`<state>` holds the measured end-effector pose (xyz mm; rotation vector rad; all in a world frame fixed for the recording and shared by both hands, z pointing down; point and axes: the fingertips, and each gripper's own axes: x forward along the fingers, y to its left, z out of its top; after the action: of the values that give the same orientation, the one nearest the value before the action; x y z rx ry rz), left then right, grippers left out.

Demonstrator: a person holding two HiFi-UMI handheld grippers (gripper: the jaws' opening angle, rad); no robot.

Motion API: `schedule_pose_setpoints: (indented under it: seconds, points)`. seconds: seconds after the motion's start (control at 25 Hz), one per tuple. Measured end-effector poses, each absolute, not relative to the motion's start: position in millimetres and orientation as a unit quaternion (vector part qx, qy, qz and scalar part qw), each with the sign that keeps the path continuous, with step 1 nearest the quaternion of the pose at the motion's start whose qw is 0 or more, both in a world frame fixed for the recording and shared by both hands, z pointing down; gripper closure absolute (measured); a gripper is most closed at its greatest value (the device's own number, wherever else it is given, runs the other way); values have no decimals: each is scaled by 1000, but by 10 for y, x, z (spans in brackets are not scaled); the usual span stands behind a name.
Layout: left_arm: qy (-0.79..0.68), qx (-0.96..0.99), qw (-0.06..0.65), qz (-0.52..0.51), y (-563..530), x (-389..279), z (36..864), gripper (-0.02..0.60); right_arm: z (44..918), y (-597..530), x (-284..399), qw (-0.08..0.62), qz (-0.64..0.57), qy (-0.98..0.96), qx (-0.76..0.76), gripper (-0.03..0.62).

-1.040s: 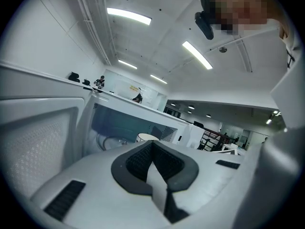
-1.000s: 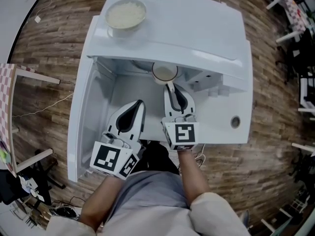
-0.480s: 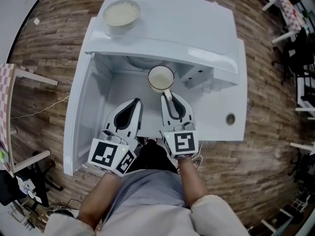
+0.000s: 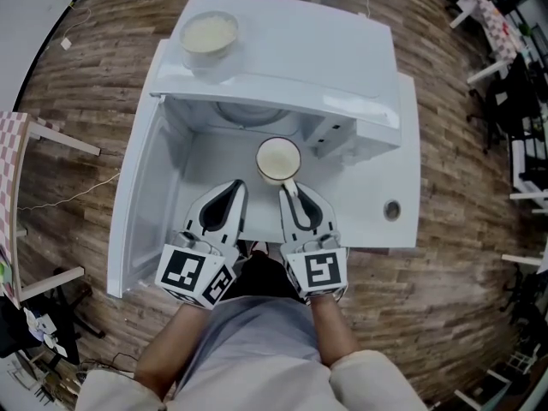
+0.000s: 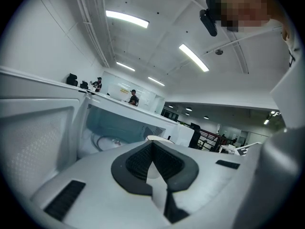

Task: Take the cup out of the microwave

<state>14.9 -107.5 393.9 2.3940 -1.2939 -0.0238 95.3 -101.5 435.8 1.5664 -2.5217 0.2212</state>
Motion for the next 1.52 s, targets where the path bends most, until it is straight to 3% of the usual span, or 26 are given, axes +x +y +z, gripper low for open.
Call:
schedule_pose_setpoints:
  seconds: [1.52]
  points:
    - [-439,882,166,-41,-605,183,3141,567,3146,-327,1111,45,59,-866,494,525]
